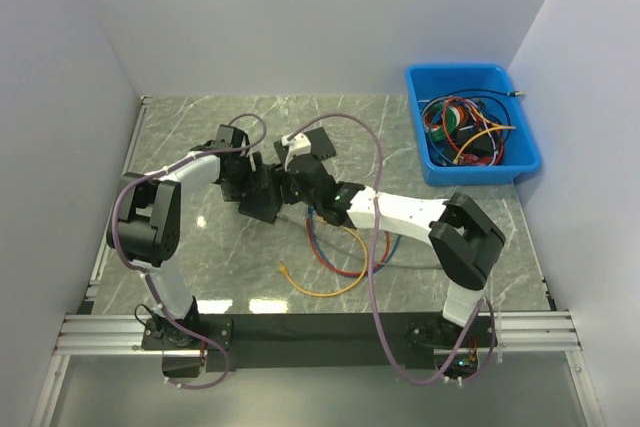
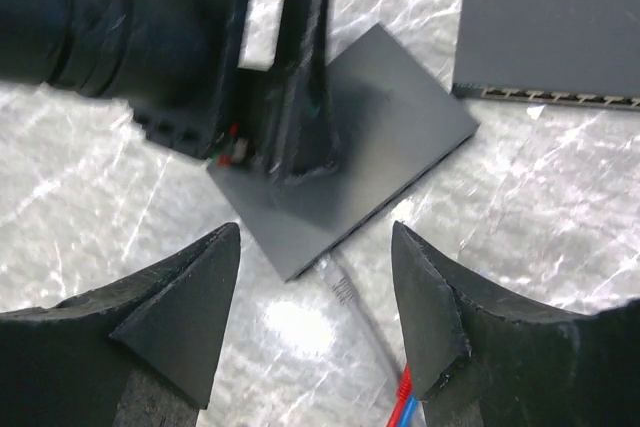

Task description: Insert the plug into the switch port

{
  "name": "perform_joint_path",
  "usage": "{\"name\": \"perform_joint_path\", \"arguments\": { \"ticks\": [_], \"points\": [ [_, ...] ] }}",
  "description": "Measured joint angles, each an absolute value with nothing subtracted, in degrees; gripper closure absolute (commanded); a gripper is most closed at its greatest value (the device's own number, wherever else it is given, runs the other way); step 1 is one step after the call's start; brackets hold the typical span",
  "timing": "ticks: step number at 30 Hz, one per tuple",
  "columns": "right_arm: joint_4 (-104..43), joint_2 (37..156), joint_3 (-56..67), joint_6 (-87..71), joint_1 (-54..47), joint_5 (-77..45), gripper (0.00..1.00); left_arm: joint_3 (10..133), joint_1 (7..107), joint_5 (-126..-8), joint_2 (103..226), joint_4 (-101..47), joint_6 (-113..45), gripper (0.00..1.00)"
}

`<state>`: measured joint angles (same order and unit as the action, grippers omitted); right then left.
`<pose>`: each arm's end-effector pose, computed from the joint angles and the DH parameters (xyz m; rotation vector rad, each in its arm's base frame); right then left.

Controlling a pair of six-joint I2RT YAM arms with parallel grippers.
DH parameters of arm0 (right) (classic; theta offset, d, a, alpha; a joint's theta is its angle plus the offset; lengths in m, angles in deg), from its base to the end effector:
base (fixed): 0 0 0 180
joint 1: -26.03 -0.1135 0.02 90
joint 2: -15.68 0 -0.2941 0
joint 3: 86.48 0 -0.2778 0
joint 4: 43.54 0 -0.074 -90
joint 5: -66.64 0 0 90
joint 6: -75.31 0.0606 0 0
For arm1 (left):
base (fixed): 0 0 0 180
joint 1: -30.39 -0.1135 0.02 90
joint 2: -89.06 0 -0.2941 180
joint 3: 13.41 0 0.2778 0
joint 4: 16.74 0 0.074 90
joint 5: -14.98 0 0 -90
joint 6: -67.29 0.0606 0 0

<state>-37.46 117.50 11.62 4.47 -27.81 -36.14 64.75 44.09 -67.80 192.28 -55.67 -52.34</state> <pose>0.2829 0.3643 0.2484 -0.4756 2.0060 0.5793 0.3846 -0.1016 0.1616 -0.3400 2.7179 -0.3941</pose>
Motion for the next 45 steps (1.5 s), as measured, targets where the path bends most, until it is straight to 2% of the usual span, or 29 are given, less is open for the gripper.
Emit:
{"name": "perform_joint_path", "arguments": {
  "ticks": [4, 11, 21, 45],
  "points": [
    [-36.54, 119.53, 9.11, 6.76, -23.33, -32.11, 0.31, 64.75, 44.20, -69.35, 191.41, -57.66, -52.23, 0.22],
    [-35.10, 130.79, -1.49, 9.93, -14.17, -23.79, 0.36, 64.71, 43.69, -72.80, 187.52, -59.78, -52.10, 0.22],
    [-31.63, 142.00, -7.02, 11.94, -14.13, -18.63, 0.36, 64.31, 43.50, -73.90, 183.39, -59.58, -52.12, 0.23],
    [-31.80, 143.16, -8.77, 12.09, -12.01, -15.11, 0.37, 63.94, 43.50, -73.66, 183.39, -59.65, -52.14, 0.25]
  ]
}}
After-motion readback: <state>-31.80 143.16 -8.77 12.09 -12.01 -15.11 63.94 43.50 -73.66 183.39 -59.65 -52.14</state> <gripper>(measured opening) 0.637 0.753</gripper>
